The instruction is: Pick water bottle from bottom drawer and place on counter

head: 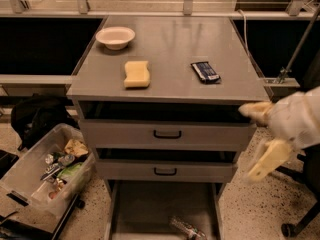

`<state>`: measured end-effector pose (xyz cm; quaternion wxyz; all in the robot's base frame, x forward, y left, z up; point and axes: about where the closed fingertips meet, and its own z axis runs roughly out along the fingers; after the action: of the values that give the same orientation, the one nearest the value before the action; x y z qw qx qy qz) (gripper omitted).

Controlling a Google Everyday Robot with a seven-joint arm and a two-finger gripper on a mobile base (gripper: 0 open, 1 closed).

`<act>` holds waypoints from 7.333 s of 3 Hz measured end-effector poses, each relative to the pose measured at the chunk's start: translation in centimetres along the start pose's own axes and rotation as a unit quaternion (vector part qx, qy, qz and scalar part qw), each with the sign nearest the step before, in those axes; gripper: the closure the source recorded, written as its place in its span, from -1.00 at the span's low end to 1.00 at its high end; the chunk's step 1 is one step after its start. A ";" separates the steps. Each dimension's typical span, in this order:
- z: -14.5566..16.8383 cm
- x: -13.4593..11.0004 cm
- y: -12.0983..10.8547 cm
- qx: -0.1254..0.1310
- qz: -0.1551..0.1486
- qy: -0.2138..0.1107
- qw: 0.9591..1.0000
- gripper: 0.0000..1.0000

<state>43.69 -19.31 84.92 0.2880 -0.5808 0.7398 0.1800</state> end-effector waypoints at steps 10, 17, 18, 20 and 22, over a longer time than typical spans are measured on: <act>6.9 7.7 4.2 0.027 0.101 -0.212 0.972 -1.00; 24.8 30.6 3.0 0.092 0.307 -0.118 0.940 -1.00; 27.0 32.9 3.0 0.095 0.328 -0.133 0.930 -1.00; 33.8 33.7 3.5 0.071 0.350 -0.154 0.921 -1.00; 36.1 33.8 3.8 0.081 0.342 -0.143 0.925 -1.00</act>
Offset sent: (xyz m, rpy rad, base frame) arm -0.0493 -0.0608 0.0593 0.8064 -0.1610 0.1177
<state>42.51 -22.18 35.44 0.3578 -0.2358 0.8564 0.2879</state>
